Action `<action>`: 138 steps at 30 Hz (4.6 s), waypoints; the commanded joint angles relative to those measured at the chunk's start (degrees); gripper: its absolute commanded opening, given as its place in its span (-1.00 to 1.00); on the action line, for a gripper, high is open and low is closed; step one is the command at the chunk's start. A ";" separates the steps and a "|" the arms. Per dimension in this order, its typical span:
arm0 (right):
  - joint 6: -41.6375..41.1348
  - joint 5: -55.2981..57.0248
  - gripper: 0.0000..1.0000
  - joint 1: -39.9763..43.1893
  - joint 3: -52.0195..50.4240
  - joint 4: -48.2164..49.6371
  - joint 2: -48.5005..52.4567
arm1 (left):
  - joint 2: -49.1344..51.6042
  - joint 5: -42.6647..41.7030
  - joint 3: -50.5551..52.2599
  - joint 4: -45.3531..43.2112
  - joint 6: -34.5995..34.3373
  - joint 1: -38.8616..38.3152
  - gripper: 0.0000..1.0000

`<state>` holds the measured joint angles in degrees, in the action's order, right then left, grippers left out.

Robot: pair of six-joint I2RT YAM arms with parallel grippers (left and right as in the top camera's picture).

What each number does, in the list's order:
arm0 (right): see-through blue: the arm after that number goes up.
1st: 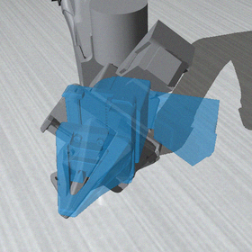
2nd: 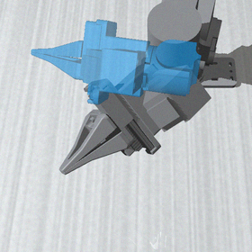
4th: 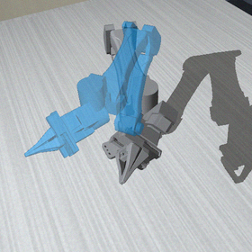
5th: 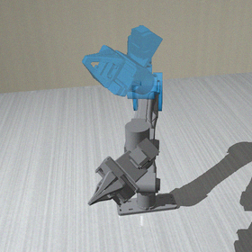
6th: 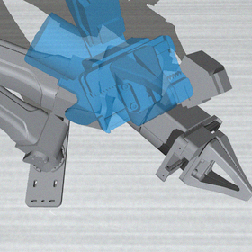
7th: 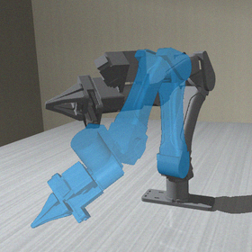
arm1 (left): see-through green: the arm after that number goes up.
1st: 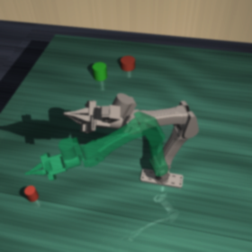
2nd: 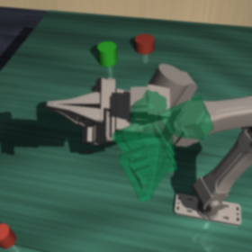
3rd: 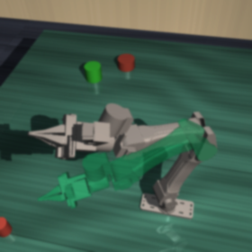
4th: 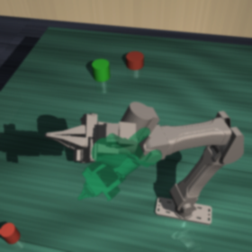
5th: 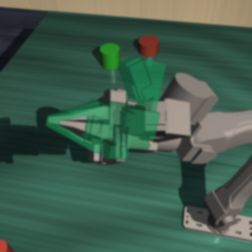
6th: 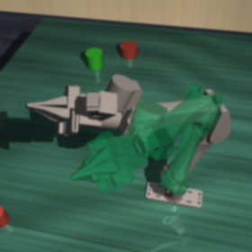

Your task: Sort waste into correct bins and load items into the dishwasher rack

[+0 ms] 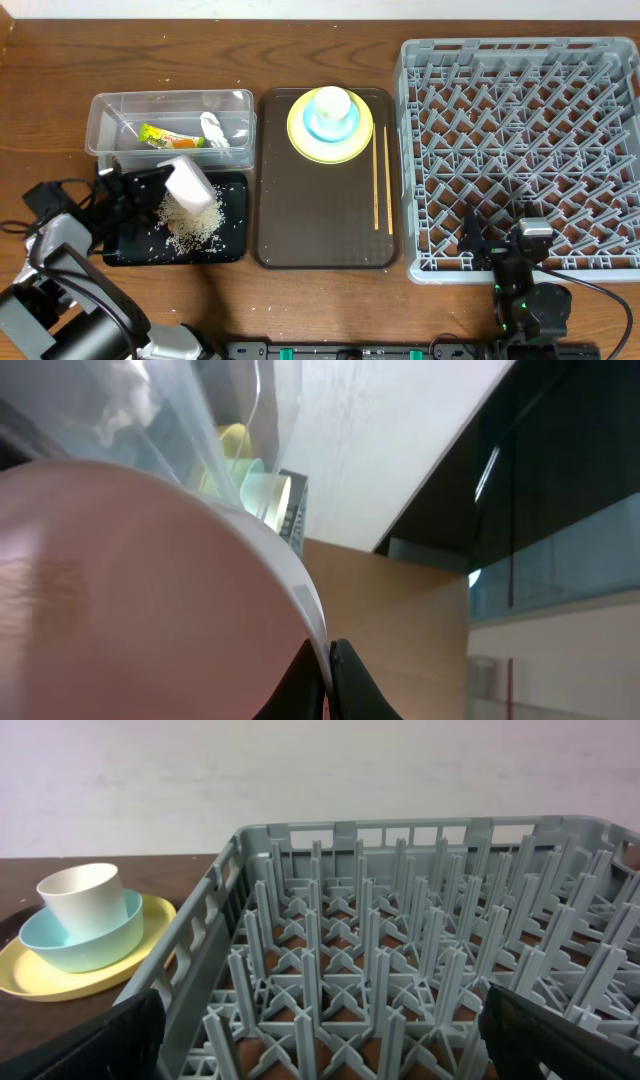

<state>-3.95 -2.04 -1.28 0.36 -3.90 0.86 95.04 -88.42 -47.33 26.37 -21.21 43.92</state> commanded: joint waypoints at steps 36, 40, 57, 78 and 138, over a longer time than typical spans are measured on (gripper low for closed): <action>-0.72 0.11 0.98 0.50 -0.04 -0.26 -0.07 | -23.19 18.49 -0.92 14.43 0.15 -16.94 -0.86; -0.72 0.09 0.98 0.50 -0.04 -0.26 -0.07 | -29.11 30.51 -0.92 10.69 -5.73 -27.52 -0.86; -0.72 0.11 0.99 0.50 -0.04 -0.26 -0.07 | -25.62 78.34 -0.90 0.09 -12.35 -74.69 -0.86; -0.72 0.09 0.98 0.50 -0.04 -0.26 -0.07 | -11.56 86.38 -0.90 -11.13 -9.03 -83.12 -0.27; -6.71 -50.73 0.47 -1.49 70.86 -48.96 76.13 | -48.63 89.13 -2.49 14.12 -8.87 -41.24 0.79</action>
<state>-8.84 -43.27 -1.37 70.28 -52.95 74.63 46.39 0.23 -48.80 40.47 -30.17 2.26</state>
